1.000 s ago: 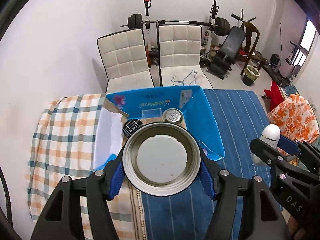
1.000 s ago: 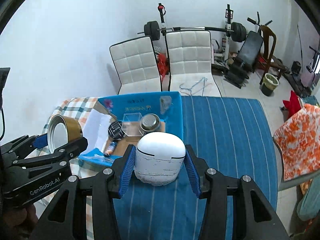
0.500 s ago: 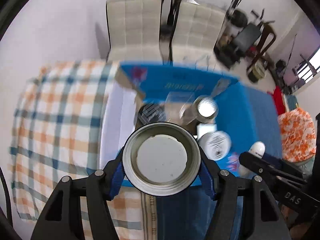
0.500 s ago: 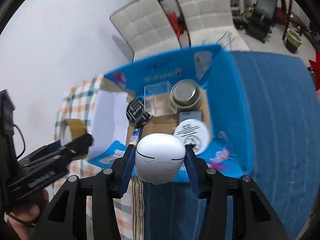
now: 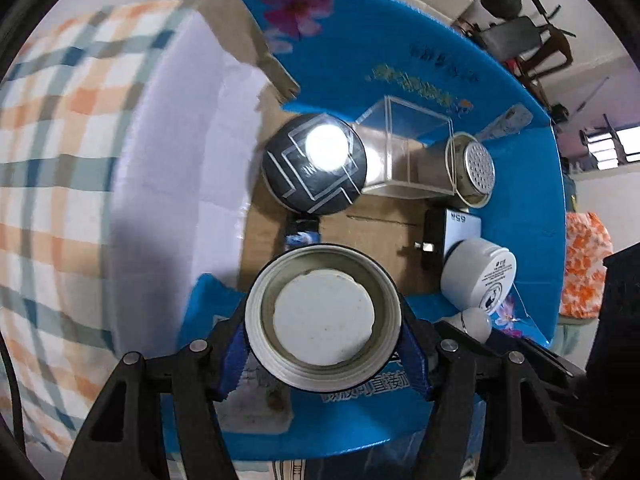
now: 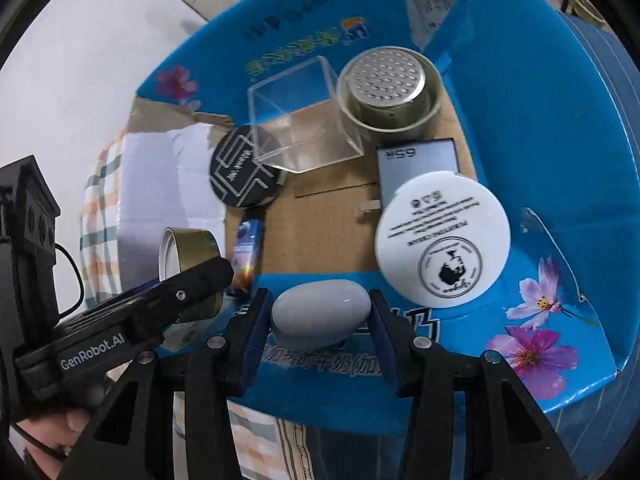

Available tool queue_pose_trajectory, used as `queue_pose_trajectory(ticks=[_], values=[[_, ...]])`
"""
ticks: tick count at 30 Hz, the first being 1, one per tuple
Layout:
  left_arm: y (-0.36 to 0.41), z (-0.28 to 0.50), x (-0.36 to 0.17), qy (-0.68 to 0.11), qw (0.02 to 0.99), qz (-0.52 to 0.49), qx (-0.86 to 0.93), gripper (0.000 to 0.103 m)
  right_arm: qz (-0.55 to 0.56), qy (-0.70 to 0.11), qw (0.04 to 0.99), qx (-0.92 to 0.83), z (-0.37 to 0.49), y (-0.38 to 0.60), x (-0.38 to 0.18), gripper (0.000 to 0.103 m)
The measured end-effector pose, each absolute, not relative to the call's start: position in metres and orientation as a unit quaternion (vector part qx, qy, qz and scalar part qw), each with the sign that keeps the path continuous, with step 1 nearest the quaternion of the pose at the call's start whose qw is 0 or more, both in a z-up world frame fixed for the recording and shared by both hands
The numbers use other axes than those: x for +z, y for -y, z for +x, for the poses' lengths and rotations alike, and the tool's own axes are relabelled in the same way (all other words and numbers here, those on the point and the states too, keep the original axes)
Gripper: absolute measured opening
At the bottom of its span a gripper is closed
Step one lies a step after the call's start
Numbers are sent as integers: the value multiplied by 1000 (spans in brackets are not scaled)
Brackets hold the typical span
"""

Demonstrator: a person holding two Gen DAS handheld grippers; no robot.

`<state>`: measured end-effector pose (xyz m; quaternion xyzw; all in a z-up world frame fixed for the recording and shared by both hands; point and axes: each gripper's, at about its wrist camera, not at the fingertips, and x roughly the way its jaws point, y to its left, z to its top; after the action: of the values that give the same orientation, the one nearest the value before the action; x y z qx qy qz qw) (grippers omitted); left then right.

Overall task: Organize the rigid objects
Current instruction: 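Carry the round lid and earbud case into the blue carton with both grippers, then open both grippers and lift away from the carton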

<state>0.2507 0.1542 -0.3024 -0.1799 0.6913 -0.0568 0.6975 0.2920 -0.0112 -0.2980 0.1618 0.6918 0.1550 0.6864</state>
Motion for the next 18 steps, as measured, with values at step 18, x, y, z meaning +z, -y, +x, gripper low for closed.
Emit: queue_pose_trajectory(ticks=[18], values=[[-144, 249, -320, -731, 655, -178, -75, 74, 121, -709, 686, 113, 294, 12, -301, 51]])
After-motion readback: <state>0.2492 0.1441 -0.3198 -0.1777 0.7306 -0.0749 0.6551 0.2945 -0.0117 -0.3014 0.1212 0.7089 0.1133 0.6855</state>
